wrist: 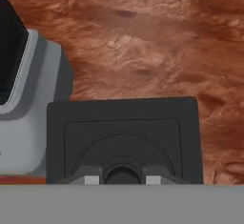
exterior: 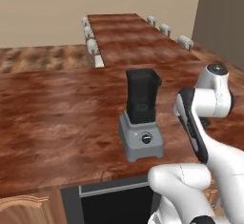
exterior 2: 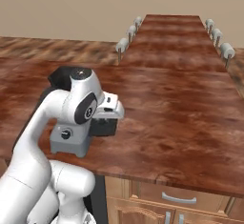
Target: Close the lid blender by securely placing the lid on top.
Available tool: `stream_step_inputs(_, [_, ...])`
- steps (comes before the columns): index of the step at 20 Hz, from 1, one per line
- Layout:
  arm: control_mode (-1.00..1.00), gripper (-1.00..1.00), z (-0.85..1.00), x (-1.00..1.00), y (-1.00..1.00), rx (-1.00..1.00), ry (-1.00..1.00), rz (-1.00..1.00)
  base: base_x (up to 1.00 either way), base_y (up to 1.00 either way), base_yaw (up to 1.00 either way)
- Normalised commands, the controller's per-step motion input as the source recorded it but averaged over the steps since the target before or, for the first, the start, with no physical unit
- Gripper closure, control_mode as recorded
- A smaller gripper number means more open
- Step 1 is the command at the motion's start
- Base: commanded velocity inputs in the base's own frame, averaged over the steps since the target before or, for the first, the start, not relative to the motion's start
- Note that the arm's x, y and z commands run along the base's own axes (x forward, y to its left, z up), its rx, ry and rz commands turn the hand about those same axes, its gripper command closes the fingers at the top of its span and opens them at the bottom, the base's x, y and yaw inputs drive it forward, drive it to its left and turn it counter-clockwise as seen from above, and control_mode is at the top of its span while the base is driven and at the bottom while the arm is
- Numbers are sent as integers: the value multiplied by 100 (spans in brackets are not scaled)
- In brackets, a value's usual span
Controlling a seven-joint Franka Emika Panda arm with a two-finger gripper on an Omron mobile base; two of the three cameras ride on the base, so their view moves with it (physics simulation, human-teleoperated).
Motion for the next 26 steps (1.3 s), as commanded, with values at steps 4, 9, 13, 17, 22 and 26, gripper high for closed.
stream_step_inputs(4, [-100,100,80,-31,0,0,-20,0,0,0,0])
stream_step_inputs(9, [-100,100,79,-17,7,0,-16,0,0,0,0])
stream_step_inputs(13, [-100,100,75,0,17,0,-11,0,0,0,0])
stream_step_inputs(17, [-100,100,75,4,26,0,-6,0,0,0,0])
stream_step_inputs(22, [-100,100,70,20,31,0,-1,0,0,0,0])
stream_step_inputs(26, [-100,100,58,10,34,0,0,1,0,0,0])
